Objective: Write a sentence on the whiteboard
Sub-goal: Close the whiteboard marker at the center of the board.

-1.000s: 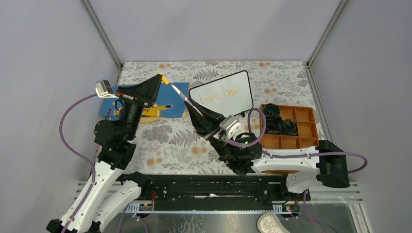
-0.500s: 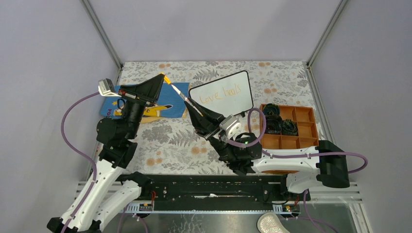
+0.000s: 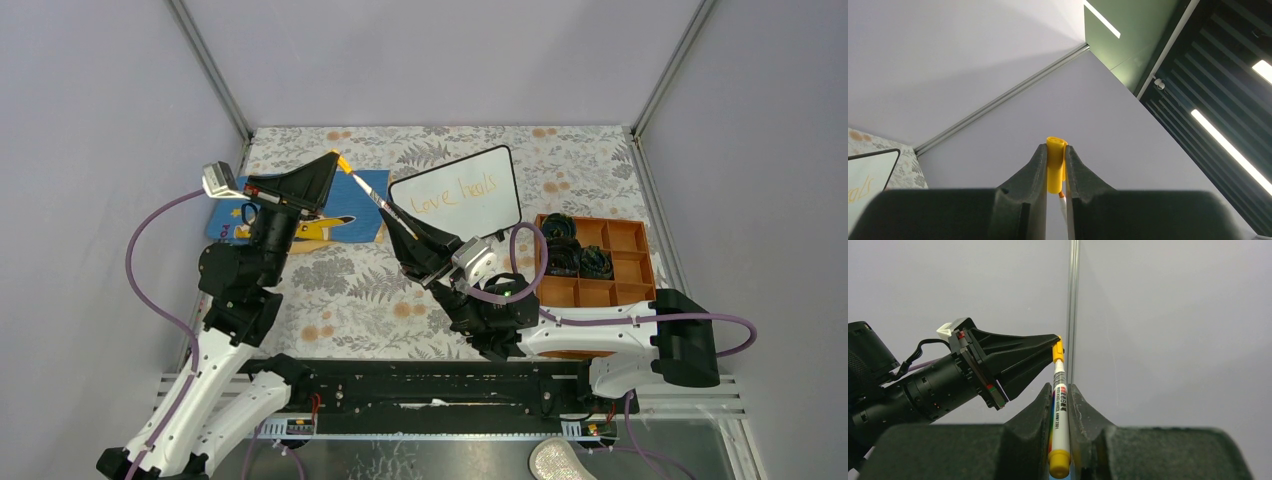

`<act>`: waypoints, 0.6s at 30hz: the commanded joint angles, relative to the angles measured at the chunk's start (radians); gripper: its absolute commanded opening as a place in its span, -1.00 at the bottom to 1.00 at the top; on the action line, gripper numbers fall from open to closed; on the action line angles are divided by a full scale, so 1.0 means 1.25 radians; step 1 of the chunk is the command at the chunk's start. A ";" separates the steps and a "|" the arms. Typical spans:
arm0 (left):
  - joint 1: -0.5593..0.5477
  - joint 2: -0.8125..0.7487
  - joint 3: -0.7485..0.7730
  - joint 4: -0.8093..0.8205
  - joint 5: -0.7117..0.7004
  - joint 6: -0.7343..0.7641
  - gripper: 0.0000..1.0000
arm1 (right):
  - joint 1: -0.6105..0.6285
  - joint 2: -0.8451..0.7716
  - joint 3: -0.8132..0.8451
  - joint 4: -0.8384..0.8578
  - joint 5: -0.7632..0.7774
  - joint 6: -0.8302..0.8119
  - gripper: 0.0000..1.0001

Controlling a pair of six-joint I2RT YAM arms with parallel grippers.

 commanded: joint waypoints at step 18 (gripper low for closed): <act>0.004 -0.008 0.010 0.053 0.023 -0.014 -1.00 | 0.003 -0.008 0.025 0.026 0.010 0.004 -1.00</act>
